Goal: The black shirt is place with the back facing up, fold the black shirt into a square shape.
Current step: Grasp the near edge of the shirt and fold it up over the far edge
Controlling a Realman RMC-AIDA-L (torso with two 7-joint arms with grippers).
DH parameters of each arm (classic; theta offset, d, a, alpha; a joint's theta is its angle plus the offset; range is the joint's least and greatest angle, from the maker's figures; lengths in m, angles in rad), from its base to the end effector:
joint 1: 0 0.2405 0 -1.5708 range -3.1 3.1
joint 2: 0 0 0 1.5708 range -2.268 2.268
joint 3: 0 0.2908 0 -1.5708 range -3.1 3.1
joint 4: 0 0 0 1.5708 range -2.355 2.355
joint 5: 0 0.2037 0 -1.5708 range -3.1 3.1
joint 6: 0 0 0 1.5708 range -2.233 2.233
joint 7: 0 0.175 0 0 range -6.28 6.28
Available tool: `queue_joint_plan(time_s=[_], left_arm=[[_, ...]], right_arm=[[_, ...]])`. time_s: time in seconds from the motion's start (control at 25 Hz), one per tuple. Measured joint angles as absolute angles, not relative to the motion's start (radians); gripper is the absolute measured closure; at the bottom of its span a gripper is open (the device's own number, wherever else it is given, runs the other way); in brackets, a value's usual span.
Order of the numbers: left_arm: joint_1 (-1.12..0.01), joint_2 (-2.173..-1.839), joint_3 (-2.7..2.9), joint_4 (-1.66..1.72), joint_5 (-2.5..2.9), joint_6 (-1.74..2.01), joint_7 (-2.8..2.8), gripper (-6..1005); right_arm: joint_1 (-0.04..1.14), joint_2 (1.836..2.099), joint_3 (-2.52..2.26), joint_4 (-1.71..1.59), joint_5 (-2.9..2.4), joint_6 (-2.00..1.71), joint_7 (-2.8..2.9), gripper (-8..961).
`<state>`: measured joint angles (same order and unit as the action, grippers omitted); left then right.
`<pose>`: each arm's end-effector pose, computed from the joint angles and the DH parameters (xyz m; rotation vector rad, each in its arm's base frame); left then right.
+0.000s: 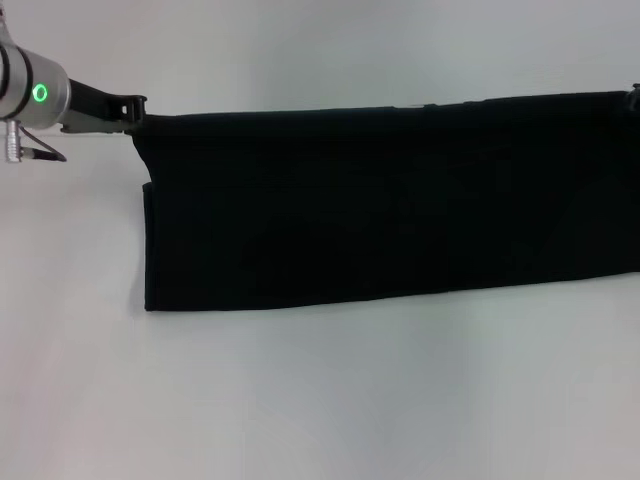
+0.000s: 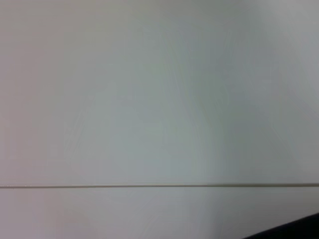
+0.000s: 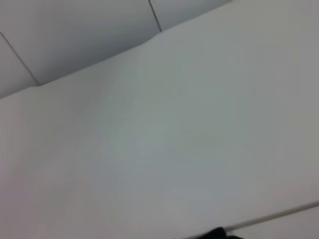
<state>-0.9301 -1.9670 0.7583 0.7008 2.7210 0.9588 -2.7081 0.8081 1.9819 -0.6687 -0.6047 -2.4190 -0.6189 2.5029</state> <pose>-0.2548 0.5235 0.0334 -1.9116 -1.3707 -0.1265 0.3113 0.5225 0.0515 -1.6413 1.3680 0.4425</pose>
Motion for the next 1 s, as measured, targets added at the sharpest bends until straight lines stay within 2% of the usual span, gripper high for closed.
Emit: queue_joint_plan(time_s=[0.24,0.92,1.0], left_arm=[[-0.921,-1.981,0.759,0.678,2.729,0.904,-2.718,967],[-0.911,-2.014,0.751,0.641,2.728,0.788,-2.723,967],[-0.908,-2.026,0.756,0.632,2.729,0.763,-2.723,967]], right_arm=[[0.853,2.005,-0.751,-0.536,-2.423,-0.470,2.502,890],[0.883,2.014,-0.815,-0.444,-2.421,-0.276,2.502,891],[0.887,2.017,-0.826,-0.429,-2.422,-0.241,2.502,891]])
